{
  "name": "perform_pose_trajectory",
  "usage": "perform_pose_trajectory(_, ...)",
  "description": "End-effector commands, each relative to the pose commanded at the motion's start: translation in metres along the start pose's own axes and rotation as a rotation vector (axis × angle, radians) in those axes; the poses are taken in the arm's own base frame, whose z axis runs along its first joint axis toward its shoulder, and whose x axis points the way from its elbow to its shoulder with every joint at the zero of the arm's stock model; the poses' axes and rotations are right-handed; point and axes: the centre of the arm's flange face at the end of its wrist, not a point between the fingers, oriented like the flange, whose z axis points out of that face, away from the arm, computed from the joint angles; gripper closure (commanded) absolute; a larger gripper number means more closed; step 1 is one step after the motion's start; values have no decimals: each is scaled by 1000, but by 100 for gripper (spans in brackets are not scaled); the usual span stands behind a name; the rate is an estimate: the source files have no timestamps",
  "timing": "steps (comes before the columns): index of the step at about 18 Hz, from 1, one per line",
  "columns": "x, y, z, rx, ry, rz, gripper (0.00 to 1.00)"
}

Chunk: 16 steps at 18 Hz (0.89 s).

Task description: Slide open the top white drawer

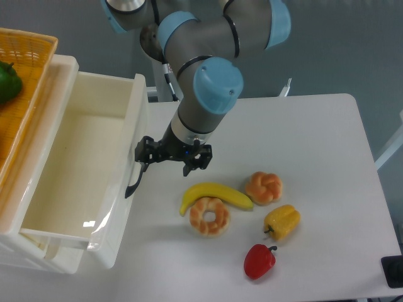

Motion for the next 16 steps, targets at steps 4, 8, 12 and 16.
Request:
perform_pose_trajectory(4, -2, -11, -8, 74, -55, 84, 0)
perform_pose_trajectory(8, -18, -14, -5, 32, -204, 256, 0)
perform_pose_trajectory(12, -30, -13, -3, -42, -294, 402, 0)
perform_pose_trajectory(16, -35, -11, -4, -79, -340, 462, 0)
